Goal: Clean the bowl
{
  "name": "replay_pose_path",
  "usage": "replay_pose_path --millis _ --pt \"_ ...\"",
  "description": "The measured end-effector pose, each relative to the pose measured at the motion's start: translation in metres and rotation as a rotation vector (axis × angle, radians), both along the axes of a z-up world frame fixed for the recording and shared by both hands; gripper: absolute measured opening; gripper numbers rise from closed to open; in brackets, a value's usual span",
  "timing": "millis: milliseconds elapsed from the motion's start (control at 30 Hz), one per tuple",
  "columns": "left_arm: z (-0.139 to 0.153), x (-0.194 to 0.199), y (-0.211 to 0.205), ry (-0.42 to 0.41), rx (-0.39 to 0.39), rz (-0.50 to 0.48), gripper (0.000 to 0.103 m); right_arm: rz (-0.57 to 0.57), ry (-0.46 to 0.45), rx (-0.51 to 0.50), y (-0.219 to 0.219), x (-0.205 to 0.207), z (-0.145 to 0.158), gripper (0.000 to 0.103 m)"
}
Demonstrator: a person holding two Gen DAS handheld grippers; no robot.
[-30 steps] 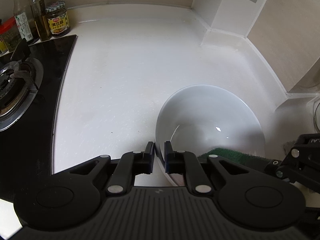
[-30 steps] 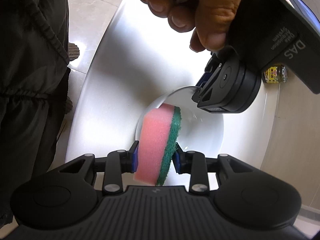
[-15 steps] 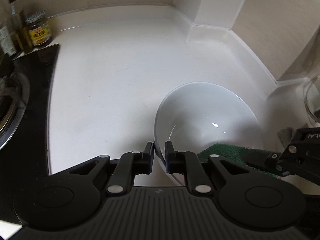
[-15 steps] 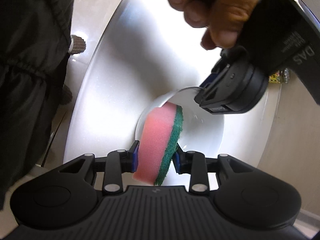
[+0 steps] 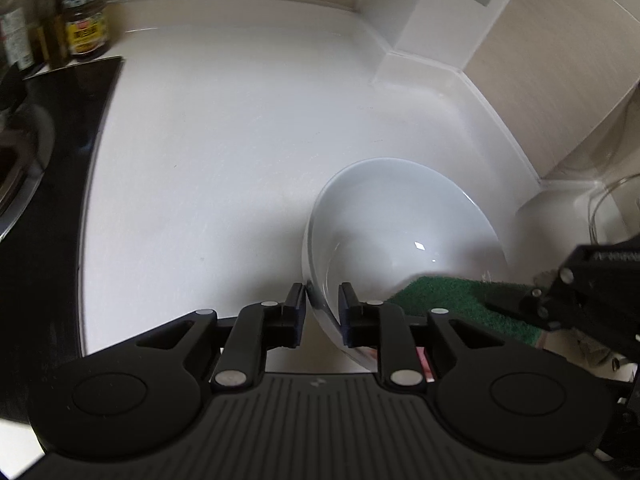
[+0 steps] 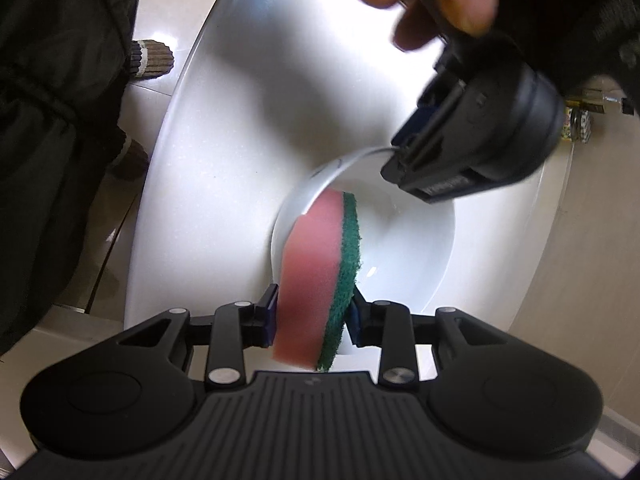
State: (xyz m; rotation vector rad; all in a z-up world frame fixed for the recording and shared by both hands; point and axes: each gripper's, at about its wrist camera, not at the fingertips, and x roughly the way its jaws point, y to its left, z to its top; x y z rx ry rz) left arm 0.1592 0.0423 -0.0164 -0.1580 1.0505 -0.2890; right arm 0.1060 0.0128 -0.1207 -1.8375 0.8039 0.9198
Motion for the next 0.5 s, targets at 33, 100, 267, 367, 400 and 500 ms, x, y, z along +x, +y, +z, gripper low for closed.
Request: replay_pose_path --millis 33,100,267,367,400,500 --pt "0.0 0.0 -0.002 -0.009 0.011 -0.008 0.021 0.0 0.004 -0.001 0.001 0.001 -0.001 0.029" --pt "0.0 0.005 -0.001 -0.012 0.017 -0.025 0.018 0.022 0.008 -0.002 0.003 0.0 -0.004 0.029" --pt "0.002 0.02 -0.002 -0.015 0.043 -0.106 0.018 0.071 0.0 -0.002 0.002 -0.001 -0.011 0.028" --pt "0.002 0.028 -0.006 -0.026 0.076 -0.16 0.018 0.066 -0.023 -0.01 -0.002 0.004 -0.017 0.028" --pt "0.003 0.03 -0.007 -0.03 0.087 -0.178 0.018 0.056 -0.024 0.004 -0.003 0.007 -0.018 0.028" --pt "0.004 0.037 -0.011 -0.041 0.118 -0.231 0.015 0.024 -0.014 0.065 -0.002 0.01 -0.018 0.028"
